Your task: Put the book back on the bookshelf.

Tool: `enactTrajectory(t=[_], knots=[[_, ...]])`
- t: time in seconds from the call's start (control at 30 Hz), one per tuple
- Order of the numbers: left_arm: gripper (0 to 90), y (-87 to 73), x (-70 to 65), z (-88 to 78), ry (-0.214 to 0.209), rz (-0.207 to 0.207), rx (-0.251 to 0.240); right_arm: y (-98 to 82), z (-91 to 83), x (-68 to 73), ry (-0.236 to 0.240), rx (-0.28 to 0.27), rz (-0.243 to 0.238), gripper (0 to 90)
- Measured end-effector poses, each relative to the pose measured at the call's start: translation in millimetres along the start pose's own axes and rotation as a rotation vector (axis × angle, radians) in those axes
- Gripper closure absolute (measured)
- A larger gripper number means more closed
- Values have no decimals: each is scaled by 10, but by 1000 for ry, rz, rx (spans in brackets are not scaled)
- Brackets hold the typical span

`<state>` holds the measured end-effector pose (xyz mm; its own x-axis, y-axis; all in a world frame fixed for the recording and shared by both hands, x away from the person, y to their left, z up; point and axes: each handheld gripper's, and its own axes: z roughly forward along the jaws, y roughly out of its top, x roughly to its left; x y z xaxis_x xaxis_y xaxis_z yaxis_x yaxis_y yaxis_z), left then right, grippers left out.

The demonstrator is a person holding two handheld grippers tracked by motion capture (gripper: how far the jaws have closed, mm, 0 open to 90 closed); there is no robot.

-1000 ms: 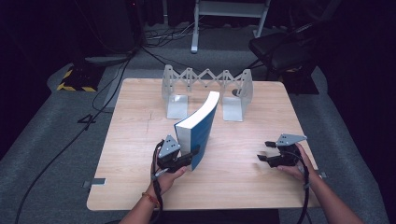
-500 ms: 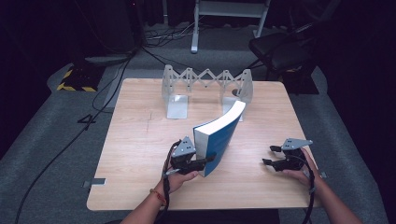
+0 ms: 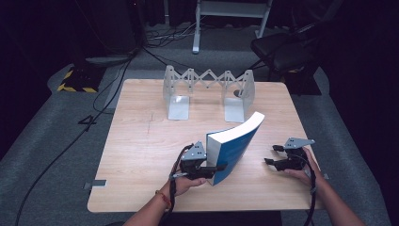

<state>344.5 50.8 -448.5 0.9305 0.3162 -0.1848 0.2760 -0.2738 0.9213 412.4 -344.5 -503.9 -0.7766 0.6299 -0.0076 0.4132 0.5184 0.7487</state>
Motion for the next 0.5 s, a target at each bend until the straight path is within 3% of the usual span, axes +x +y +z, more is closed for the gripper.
enactTrajectory(t=[0.17,0.3,0.5], knots=[[590,-13,3,-22,-15,24,17,15,16,-14,-5,3,6,255],[589,-13,40,-56,-6,26,24,26,26,-28,-62,0,68,280],[584,-20,53,-67,-2,44,33,31,36,-28,-14,14,13,184]])
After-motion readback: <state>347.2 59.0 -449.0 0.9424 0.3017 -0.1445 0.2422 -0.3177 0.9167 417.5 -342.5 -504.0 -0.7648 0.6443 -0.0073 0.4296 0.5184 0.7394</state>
